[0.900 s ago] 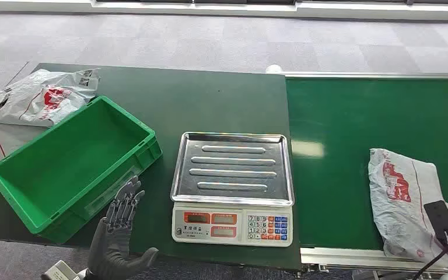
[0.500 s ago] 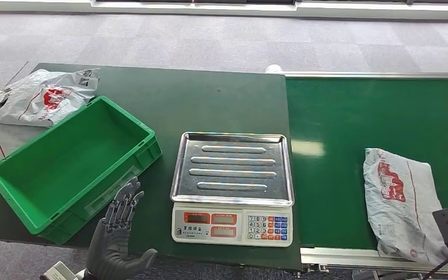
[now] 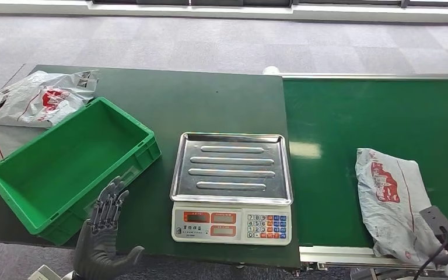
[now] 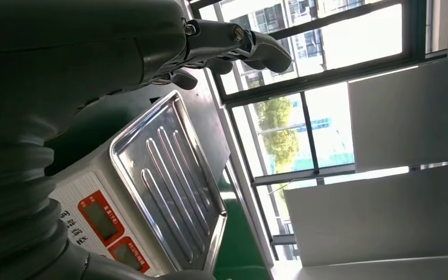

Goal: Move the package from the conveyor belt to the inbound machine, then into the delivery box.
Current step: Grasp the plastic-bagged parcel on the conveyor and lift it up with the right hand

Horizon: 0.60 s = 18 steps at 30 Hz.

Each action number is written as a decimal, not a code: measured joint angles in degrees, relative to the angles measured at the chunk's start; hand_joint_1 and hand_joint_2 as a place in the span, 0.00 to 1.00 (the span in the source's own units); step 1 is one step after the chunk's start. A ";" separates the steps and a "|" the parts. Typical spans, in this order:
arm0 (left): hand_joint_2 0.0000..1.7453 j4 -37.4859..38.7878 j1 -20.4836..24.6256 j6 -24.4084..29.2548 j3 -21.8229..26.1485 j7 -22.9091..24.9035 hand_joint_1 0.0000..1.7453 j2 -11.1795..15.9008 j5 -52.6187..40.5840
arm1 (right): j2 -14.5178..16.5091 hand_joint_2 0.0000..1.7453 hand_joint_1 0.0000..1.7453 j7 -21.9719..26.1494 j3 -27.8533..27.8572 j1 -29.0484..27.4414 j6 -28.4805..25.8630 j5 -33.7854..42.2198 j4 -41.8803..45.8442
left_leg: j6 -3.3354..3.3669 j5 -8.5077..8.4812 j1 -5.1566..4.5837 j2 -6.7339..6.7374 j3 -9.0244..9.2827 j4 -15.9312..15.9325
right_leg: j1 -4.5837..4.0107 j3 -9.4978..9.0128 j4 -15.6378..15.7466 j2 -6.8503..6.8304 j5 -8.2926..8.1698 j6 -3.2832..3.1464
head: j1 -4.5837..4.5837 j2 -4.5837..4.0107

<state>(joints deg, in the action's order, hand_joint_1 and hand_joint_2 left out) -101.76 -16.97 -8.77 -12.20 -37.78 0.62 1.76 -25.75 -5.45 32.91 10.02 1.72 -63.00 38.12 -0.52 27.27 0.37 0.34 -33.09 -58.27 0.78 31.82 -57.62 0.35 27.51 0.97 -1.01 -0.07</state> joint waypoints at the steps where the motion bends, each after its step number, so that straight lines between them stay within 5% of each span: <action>1: 1.00 0.04 0.01 0.42 -0.01 -0.19 0.00 0.32 0.27 | -0.02 1.00 0.75 0.33 -0.68 0.39 -0.80 0.97 -0.77 | -0.02 0.04 0.09 0.13 0.06 0.01 | -0.10 -0.10 0.10 0.13 -0.05 -0.02 | 0.00 0.00; 4: 1.00 0.15 0.00 1.97 -0.05 -0.41 0.00 1.08 0.97 | 0.21 1.00 0.00 4.73 -2.69 0.72 -9.11 6.03 -2.24 | 0.03 0.03 0.23 0.48 0.05 0.02 | -0.16 -0.14 0.30 0.50 -0.29 0.06 | 0.00 0.00; 7: 1.00 -0.15 -0.10 3.69 -0.10 -0.27 0.00 1.61 1.65 | 1.26 1.00 0.00 14.04 -4.00 -0.28 -25.23 17.28 1.54 | 0.41 -0.27 -0.01 0.35 0.02 -0.01 | 0.14 0.07 0.30 0.35 -0.46 0.36 | -0.02 0.00; 10: 1.00 -0.49 -0.44 5.85 -0.59 -0.51 0.00 2.04 1.96 | 3.29 1.00 0.00 20.83 -4.92 -3.70 -37.76 29.10 14.85 | 0.54 -0.57 -0.06 -0.34 -0.06 -0.04 | 0.19 0.20 0.28 -0.30 -0.51 0.49 | -0.01 0.00; 18: 1.00 -0.54 -0.66 10.83 -3.33 -2.07 0.00 3.56 2.93 | 10.99 1.00 0.00 33.45 -5.79 -8.24 -41.82 36.76 45.17 | 0.42 -0.57 -0.04 -0.52 -0.23 -0.01 | 0.16 0.40 0.26 -0.44 -0.43 0.40 | -0.02 0.00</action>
<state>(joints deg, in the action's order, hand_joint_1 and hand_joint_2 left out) -102.29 -17.63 2.06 -15.53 -39.85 4.17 4.70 -14.76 27.99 27.11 1.79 -40.10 -26.24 83.29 -0.10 26.70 0.33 -0.18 -33.32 -58.28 0.94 32.22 -57.36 -0.09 27.08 1.37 -1.03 -0.07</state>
